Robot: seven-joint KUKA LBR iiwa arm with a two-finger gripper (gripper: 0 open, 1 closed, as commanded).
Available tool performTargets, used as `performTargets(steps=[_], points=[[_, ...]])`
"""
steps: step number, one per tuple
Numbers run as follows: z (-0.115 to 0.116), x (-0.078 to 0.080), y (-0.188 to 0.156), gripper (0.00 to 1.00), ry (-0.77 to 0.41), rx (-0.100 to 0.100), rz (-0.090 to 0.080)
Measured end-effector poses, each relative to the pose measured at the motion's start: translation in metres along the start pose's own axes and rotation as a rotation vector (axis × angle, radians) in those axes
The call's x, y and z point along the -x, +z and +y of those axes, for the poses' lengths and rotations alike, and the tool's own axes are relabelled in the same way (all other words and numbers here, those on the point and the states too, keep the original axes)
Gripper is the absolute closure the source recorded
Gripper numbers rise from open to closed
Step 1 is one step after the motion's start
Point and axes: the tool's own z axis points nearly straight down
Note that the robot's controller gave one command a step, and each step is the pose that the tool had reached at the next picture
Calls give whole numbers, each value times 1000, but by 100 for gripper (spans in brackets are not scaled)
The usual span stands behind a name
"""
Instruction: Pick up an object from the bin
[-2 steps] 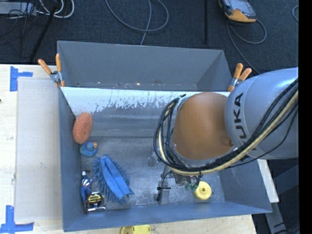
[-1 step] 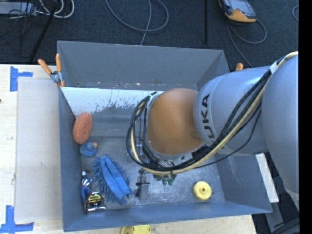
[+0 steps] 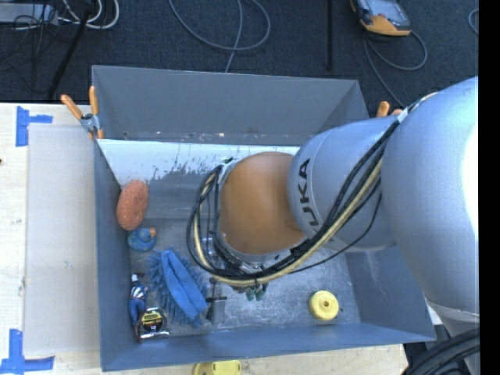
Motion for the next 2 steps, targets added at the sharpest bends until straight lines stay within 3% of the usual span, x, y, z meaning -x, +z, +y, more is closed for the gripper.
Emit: performTargets(steps=[1,2], points=[[-19,-22,24,0,66,-7,4],[-9,-26,32,0,-92,-5,-3]])
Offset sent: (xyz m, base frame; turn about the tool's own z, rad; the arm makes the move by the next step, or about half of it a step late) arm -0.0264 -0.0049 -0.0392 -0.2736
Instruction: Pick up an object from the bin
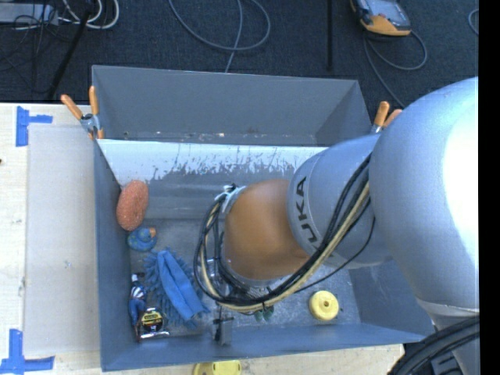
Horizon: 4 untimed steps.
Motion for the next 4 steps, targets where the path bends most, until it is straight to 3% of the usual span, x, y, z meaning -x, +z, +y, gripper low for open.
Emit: performTargets(steps=[1,2,3,4], points=[[0,0,0,0,-164,1,-16],[-1,-2,2,0,34,-2,-13],[16,2,1,0,-140,-1,-25],[25,-6,7,100,-123,0,7]])
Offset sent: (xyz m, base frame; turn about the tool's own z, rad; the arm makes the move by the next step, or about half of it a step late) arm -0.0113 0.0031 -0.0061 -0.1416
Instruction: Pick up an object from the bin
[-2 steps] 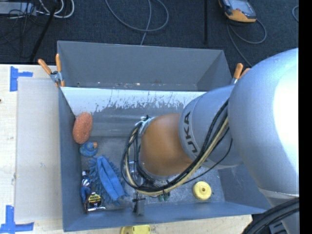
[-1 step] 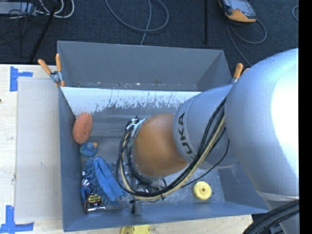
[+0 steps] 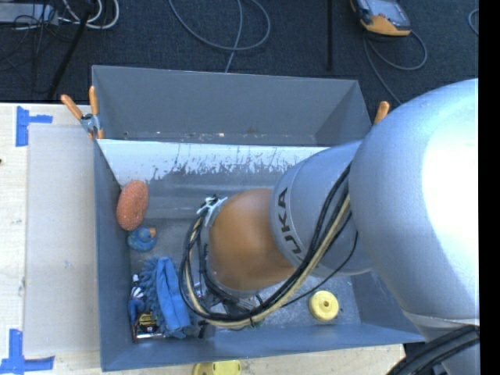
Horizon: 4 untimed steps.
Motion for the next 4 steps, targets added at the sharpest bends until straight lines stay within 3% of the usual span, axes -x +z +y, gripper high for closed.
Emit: performTargets(steps=[1,2,3,4], points=[[-3,-1,0,0,57,0,0],[-7,5,-3,0,113,0,-30],[-7,7,-4,0,123,-1,-31],[19,16,-26,0,-75,1,-5]])
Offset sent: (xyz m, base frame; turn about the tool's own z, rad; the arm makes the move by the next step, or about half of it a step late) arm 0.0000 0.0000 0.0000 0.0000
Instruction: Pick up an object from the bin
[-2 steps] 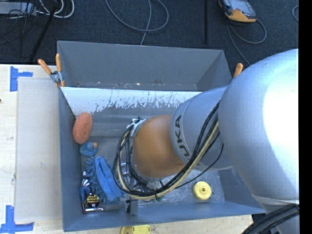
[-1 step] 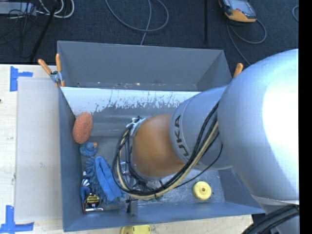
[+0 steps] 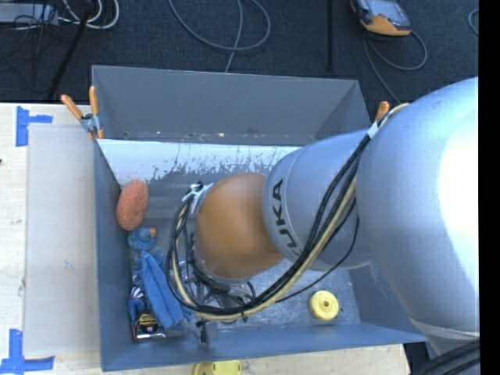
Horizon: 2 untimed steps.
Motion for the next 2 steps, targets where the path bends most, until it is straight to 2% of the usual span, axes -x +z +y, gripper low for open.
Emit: performTargets(steps=[1,2], points=[[10,4,4,0,-88,-2,0],[21,6,13,0,181,-4,-4]])
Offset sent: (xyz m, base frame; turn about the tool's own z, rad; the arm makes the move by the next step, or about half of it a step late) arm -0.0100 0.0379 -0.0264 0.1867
